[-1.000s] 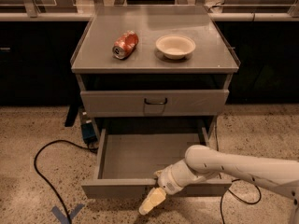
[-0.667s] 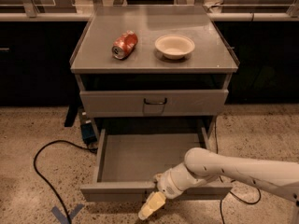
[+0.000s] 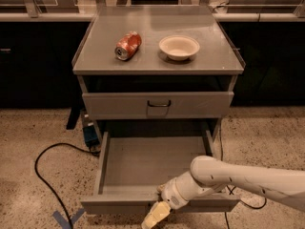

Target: Open middle drawer

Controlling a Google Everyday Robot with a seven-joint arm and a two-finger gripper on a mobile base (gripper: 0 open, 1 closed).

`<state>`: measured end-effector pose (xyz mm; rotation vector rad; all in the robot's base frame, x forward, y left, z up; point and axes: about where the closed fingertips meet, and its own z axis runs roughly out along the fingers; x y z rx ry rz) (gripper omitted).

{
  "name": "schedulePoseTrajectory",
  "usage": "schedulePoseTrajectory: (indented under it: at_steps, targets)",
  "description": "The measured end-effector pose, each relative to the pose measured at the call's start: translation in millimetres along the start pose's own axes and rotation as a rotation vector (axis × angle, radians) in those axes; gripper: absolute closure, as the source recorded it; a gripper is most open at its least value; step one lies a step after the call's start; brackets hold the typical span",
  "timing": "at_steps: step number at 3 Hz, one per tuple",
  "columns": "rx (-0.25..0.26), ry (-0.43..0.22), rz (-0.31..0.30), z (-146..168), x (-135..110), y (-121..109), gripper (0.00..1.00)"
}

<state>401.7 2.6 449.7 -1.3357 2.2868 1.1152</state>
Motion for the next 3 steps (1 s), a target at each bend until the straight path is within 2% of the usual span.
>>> schedulePoseTrajectory:
  at_steps: [1, 2, 3]
  targets:
    - [-0.033, 0.023, -0.008, 5, 5, 8, 0.0]
    - [-0.077, 0.019, 0.002, 8, 13, 22, 0.0]
    - [-0.08, 0.018, 0.002, 6, 11, 25, 0.0]
